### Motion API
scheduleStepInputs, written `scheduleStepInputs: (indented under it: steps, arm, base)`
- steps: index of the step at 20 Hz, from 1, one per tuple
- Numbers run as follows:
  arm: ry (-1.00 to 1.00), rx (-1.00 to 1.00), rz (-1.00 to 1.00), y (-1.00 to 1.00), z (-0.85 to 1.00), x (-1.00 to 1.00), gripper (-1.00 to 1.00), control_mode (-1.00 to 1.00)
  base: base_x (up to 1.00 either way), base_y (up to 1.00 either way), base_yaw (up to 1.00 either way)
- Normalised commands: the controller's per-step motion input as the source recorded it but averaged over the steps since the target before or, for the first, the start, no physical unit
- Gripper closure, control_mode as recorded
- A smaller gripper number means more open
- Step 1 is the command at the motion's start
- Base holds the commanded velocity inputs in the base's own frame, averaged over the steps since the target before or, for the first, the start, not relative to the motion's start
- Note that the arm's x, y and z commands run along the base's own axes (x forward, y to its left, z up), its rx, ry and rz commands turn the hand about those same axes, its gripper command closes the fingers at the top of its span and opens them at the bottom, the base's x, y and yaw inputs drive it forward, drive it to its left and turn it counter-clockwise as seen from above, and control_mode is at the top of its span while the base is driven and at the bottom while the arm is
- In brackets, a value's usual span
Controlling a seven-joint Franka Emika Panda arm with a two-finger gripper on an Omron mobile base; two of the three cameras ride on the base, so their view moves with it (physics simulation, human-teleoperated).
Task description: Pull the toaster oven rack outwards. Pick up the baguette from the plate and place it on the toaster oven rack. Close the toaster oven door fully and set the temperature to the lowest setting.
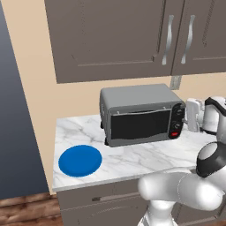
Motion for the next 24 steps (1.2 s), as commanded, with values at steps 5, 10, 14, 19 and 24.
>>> scheduleStepInputs:
  steps: [5,10,14,19,24]
  arm:
    - [0.0,0.0,0.01,-0.01,-0.09,0.18,-1.0,-1.0]
    - [0.0,0.0,0.02,0.0,-0.13,0.18,-1.0,-1.0]
    - [-0.01,0.0,0.02,-0.01,-0.14,0.15,-1.0,-1.0]
    - [-0.01,0.0,0.01,-0.02,-0.1,0.14,-1.0,-1.0]
    - [-0.02,0.0,0.01,-0.06,-0.04,0.12,-1.0,-1.0]
  base:
    - [0.0,0.0,0.0]
    - [0.0,0.0,0.0]
    - [0.0,0.0,0.0]
    - [0.0,0.0,0.0]
    - [0.0,0.0,0.0]
